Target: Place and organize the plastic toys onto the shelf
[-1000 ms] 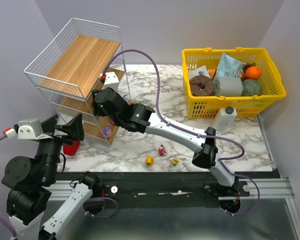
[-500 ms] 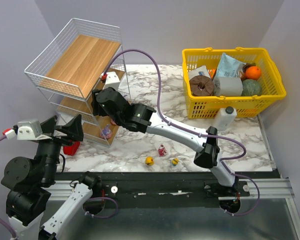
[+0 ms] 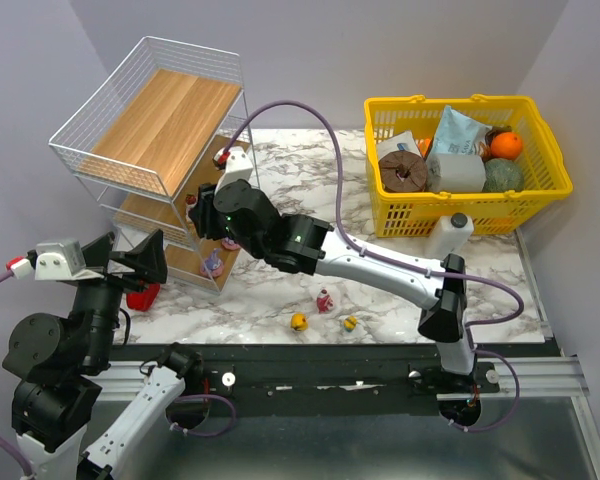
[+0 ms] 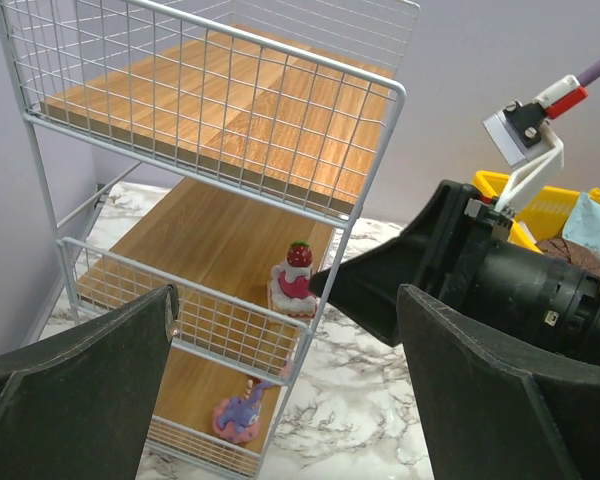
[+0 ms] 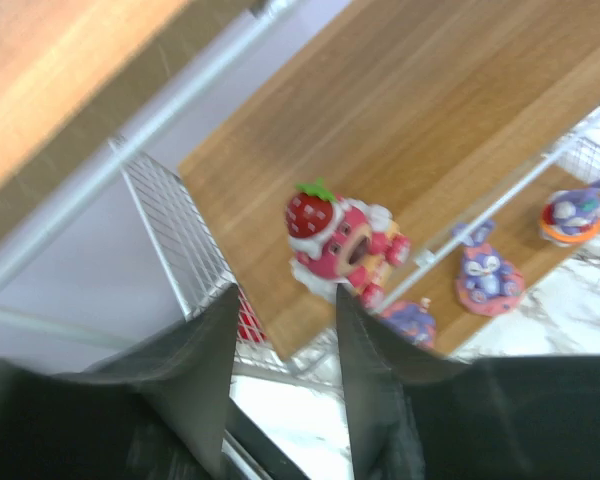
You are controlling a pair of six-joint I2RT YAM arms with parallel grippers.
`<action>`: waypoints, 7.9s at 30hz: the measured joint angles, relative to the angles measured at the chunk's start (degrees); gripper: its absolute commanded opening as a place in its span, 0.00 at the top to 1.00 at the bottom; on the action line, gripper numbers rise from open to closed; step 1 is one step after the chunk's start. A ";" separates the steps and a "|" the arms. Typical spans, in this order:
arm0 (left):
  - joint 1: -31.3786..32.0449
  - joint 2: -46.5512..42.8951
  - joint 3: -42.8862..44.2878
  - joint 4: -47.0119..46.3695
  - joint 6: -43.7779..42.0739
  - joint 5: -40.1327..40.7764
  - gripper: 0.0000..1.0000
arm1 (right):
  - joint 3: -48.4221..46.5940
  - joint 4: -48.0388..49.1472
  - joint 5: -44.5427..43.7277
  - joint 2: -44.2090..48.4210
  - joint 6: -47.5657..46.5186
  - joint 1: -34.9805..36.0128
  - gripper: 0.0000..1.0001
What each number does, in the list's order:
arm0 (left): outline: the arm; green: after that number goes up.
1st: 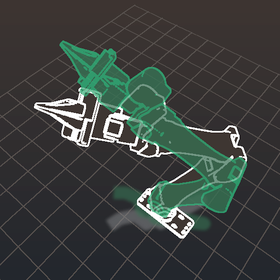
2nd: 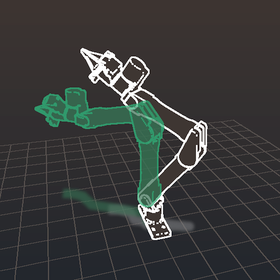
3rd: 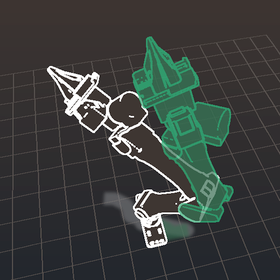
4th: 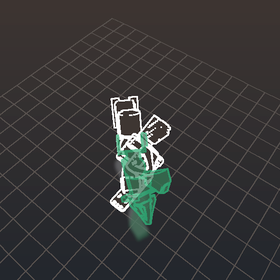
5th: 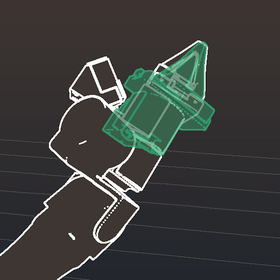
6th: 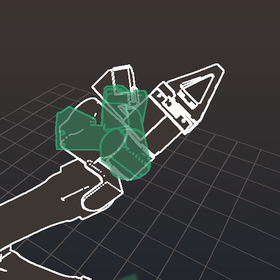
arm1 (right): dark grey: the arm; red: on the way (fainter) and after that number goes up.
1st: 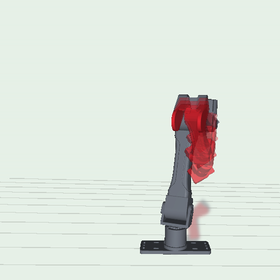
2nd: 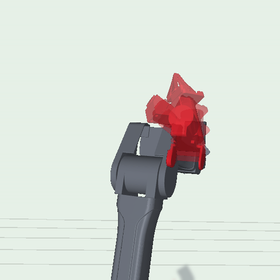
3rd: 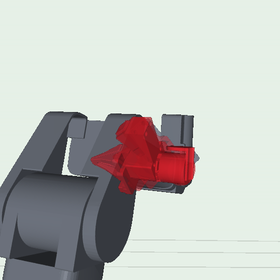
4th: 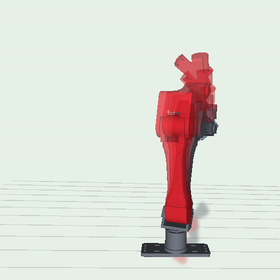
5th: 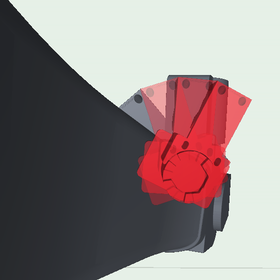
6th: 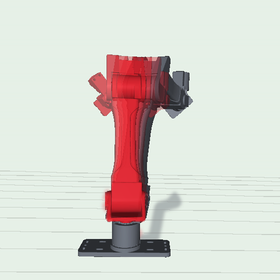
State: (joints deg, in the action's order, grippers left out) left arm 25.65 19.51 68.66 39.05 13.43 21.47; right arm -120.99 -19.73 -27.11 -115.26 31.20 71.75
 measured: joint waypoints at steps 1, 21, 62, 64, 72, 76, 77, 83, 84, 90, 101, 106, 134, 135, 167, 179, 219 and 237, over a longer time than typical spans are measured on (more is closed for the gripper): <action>0.00 0.00 0.04 0.04 0.00 0.00 0.01 | 1.46 0.42 -0.07 0.85 0.26 0.00 0.70; 0.00 0.00 0.13 0.04 0.00 -0.02 0.01 | 4.76 0.24 -6.21 -0.11 1.90 -0.22 0.90; 0.00 0.00 0.13 0.09 0.02 -0.02 0.01 | 7.82 -1.84 -4.39 0.15 4.81 -0.81 0.82; 0.00 0.00 0.13 0.09 0.02 -0.02 0.01 | 11.69 -2.10 -5.05 3.58 4.92 -0.81 0.73; 0.00 -0.24 0.13 0.11 0.02 -0.07 0.01 | 39.54 -3.10 -9.05 25.99 8.92 -0.83 0.30; 0.00 -0.37 0.07 0.09 0.04 -0.57 0.01 | 52.89 -4.66 -9.07 32.15 10.51 -0.81 0.18; 0.00 -0.39 -0.02 0.09 0.04 -0.94 0.01 | 55.95 -5.27 -8.98 32.92 10.78 -0.81 0.16; 0.00 -0.39 -1.29 0.09 0.11 -2.69 0.01 | 71.82 -4.76 -6.54 36.22 7.61 -0.81 0.06; 0.00 -0.37 -1.51 0.07 0.15 -3.04 0.01 | 73.29 -4.39 -6.40 36.98 6.82 -0.81 0.06; 0.00 -0.35 -2.56 0.07 0.79 -4.63 0.01 | 79.60 5.46 -4.17 40.96 1.16 -1.36 0.09; 0.00 -0.04 -2.69 0.04 1.01 -5.73 0.01 | 84.19 20.44 4.61 35.78 -4.79 -5.16 0.31; 0.00 0.07 -2.69 0.04 0.98 -5.73 0.01 | 84.32 23.56 6.45 34.27 -5.33 -7.39 0.37; 0.00 0.28 -2.56 0.15 0.96 -5.70 0.01 | 62.03 17.73 9.25 17.64 -1.86 -8.39 0.76; 0.00 0.28 -2.51 0.17 0.96 -5.68 0.01 | 60.08 16.94 9.20 16.68 -1.55 -8.39 0.75; 0.00 0.28 -2.40 0.24 0.96 -5.68 0.01 | 44.39 11.98 7.26 2.23 -0.87 -8.39 0.16; 0.00 0.28 -2.34 0.52 0.96 -5.68 0.01 | 64.65 37.07 16.79 9.18 -14.49 -8.50 0.16; 0.00 1.95 -1.55 0.55 0.92 -5.68 0.01 | 65.00 50.47 22.86 1.92 -18.27 -12.94 0.86; 0.00 1.95 -1.55 0.55 0.90 -5.62 0.01 | 34.05 17.14 15.80 12.44 -14.67 -12.94 0.81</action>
State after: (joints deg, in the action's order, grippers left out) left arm 25.65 21.45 67.11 39.59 14.33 15.86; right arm -86.94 -2.59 -11.31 -102.83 16.53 58.81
